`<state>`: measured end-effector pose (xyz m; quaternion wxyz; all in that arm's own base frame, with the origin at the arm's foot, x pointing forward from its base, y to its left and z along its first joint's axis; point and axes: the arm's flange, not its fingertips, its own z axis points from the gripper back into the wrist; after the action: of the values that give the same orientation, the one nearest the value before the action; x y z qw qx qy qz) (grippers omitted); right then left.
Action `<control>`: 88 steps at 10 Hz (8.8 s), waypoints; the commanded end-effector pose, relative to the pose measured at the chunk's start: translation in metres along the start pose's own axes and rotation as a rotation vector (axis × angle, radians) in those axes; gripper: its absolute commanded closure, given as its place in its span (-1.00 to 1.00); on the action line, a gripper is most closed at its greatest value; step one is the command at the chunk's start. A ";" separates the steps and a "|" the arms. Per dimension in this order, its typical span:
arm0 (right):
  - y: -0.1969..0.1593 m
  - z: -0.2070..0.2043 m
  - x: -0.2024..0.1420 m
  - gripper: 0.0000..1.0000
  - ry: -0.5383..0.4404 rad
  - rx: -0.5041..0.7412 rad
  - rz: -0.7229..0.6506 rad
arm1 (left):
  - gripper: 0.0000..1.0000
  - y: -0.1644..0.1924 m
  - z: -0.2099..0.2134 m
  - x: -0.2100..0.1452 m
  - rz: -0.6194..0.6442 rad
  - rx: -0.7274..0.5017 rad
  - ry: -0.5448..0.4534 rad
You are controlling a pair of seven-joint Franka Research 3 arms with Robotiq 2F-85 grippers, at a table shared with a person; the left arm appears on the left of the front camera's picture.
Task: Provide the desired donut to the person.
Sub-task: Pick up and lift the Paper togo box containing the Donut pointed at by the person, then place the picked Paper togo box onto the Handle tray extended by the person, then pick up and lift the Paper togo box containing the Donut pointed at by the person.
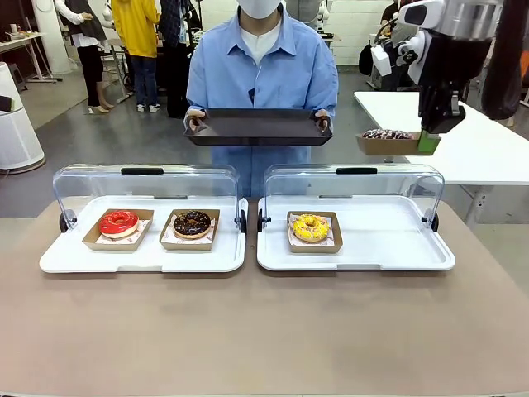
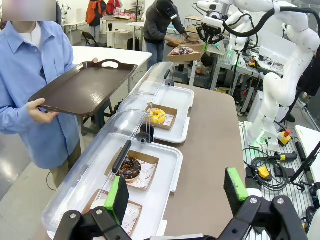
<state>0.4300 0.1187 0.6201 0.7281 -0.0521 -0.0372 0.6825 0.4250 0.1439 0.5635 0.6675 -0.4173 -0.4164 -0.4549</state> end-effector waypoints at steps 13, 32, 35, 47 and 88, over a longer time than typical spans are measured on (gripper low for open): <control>0.007 0.006 -0.002 1.00 0.001 0.000 -0.003 | -1.00 -0.001 0.001 0.002 -0.006 -0.001 -0.008; -0.018 0.044 0.069 0.97 0.028 -0.103 0.012 | -1.00 -0.001 0.001 0.002 -0.006 -0.001 -0.008; -0.045 0.043 0.131 0.97 0.003 -0.127 0.045 | -1.00 -0.001 0.001 0.002 -0.006 -0.001 -0.008; -0.129 -0.065 0.151 0.97 -0.063 -0.080 0.131 | -1.00 -0.001 0.001 0.002 -0.006 -0.001 -0.008; -0.011 -0.024 -0.004 -1.00 -0.035 0.019 0.158 | -1.00 -0.001 0.001 0.002 -0.006 -0.001 -0.008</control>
<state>0.4424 0.1119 0.5966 0.6693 -0.0371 -0.0450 0.7407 0.4252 0.1434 0.5633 0.6675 -0.4175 -0.4159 -0.4550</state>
